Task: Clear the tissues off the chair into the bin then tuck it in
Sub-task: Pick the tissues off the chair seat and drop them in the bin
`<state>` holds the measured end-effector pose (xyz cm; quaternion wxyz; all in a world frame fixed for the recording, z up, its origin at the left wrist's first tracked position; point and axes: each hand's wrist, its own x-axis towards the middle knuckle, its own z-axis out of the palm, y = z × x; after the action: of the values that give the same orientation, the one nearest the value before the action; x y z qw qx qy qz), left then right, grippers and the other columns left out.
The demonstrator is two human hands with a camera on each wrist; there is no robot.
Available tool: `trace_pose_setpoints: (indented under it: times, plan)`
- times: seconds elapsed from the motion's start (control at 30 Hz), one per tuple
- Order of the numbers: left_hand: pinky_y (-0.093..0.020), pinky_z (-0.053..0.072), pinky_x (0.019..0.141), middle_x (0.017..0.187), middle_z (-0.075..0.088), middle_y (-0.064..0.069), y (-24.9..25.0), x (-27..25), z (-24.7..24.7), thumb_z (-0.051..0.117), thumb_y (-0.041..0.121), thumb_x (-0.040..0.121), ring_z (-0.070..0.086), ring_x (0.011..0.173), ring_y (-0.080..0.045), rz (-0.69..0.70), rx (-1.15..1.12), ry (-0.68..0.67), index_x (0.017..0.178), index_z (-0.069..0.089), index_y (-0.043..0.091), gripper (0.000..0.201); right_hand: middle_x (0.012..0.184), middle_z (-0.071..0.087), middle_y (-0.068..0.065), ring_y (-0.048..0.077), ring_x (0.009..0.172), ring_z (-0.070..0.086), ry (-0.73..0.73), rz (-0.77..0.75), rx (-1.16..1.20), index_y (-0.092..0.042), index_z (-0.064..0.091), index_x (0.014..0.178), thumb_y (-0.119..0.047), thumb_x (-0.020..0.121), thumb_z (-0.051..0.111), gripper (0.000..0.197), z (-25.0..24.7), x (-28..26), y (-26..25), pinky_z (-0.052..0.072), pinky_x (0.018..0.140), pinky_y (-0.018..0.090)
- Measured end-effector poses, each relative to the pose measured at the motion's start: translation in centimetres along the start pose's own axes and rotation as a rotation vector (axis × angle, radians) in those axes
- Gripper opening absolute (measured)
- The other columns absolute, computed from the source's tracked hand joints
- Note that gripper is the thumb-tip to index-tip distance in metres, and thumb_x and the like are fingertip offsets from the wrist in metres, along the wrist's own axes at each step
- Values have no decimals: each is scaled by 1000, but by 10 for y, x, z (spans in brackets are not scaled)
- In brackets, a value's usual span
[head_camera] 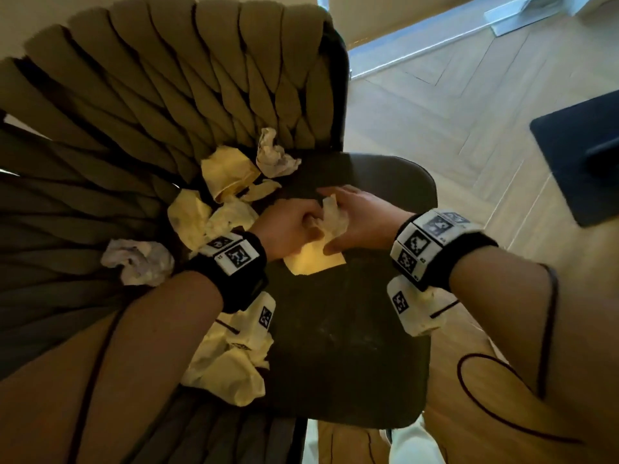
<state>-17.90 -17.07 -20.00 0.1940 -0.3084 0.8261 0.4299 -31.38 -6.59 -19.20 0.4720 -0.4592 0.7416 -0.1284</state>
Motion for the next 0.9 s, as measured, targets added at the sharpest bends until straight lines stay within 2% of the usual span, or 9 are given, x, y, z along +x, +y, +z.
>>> trace_pose_setpoints:
  times: [0.1,0.2,0.33,0.37,0.43,0.53,0.7,0.77,0.9]
  plan:
    - [-34,60,61,92,68,0,8,-18,-3,62,15,87,69,74,-17,33,-247,66,111,64,21,24,117,64,-2,14,106,60,-62,-6,-55,-22,57,122,-27,77,74,48,7,6,-18,46,97,29]
    - [-34,61,62,94,67,-1,9,-24,-20,62,19,89,70,73,-19,0,-420,103,107,62,20,18,111,67,3,15,100,63,36,40,58,-18,62,116,-23,84,67,32,6,6,-26,51,90,29]
    - [-31,50,83,117,58,-5,-16,9,-57,65,33,87,62,97,-22,16,-44,507,112,61,17,30,113,65,7,15,90,60,88,76,109,-14,59,120,-25,88,62,34,-1,6,-30,48,75,23]
    - [-34,48,89,128,52,-10,-23,21,-66,66,38,84,58,107,-27,1,114,509,120,59,18,42,110,65,7,15,87,59,85,78,101,-13,60,119,-26,88,62,33,-1,7,-30,48,73,23]
    - [-44,43,101,148,30,-13,-33,43,-76,69,44,78,41,129,-38,-83,444,253,141,39,24,72,104,63,3,14,85,57,60,93,90,-14,59,119,-25,88,63,33,1,6,-31,46,71,22]
    - [-50,38,105,154,14,-15,-43,60,-71,74,38,76,25,137,-44,-147,680,21,149,21,26,92,104,63,3,14,87,57,24,112,78,-14,58,120,-24,88,63,34,6,1,-27,46,74,23]
    - [-40,35,100,142,36,-21,-41,61,-59,58,14,90,42,127,-39,-73,609,84,139,38,6,53,115,65,6,15,93,59,8,147,66,-16,55,125,-24,89,62,38,12,-4,-22,48,78,24]
    - [-42,38,97,137,42,-23,-47,54,-54,51,9,92,47,122,-40,-56,541,153,137,41,6,47,117,64,6,15,92,59,17,151,63,-16,54,127,-24,89,61,39,13,-5,-22,47,77,22]
    - [-42,46,93,129,48,-18,-42,21,-41,59,10,86,53,113,-36,-2,336,224,131,50,10,45,122,62,7,17,100,60,37,174,112,-18,49,133,-25,89,60,46,13,-10,-19,48,77,23]
